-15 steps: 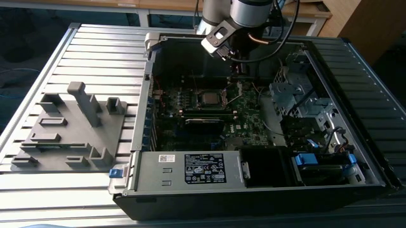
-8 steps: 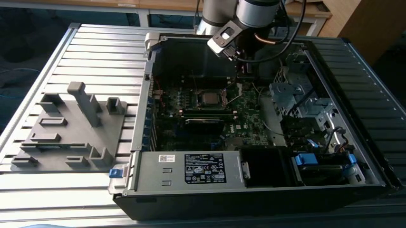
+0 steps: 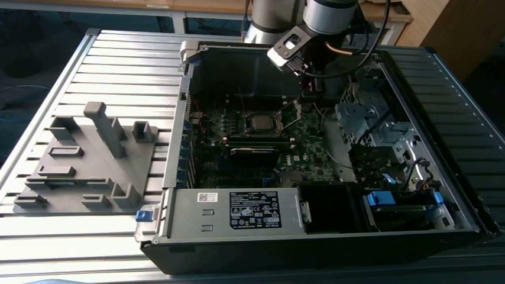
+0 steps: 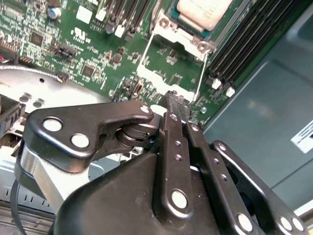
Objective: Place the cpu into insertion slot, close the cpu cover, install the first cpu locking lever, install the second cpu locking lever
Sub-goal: 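Close the cpu cover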
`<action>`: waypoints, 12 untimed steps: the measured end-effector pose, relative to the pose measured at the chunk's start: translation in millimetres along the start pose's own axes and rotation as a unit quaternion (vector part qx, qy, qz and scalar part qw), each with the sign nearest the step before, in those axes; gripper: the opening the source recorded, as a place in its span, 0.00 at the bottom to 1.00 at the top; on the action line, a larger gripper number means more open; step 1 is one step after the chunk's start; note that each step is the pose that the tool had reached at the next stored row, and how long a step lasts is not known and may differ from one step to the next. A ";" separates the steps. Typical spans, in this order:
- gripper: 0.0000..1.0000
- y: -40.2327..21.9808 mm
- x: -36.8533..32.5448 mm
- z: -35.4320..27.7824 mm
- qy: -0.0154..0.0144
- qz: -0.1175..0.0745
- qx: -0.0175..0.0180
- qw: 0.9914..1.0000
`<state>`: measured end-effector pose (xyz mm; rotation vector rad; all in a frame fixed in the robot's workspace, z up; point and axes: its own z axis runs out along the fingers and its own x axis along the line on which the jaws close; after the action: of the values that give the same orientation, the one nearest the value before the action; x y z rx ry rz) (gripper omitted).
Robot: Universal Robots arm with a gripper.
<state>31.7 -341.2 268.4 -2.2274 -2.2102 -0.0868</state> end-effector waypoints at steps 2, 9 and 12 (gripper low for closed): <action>0.11 3.8 0.2 0.3 0.000 0.000 0.000 1.000; 0.11 14.8 0.7 1.1 0.000 0.000 0.000 1.000; 0.11 16.8 0.6 2.9 0.000 0.004 0.000 1.000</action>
<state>48.6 -340.6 266.1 -2.2357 -2.2020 -0.0869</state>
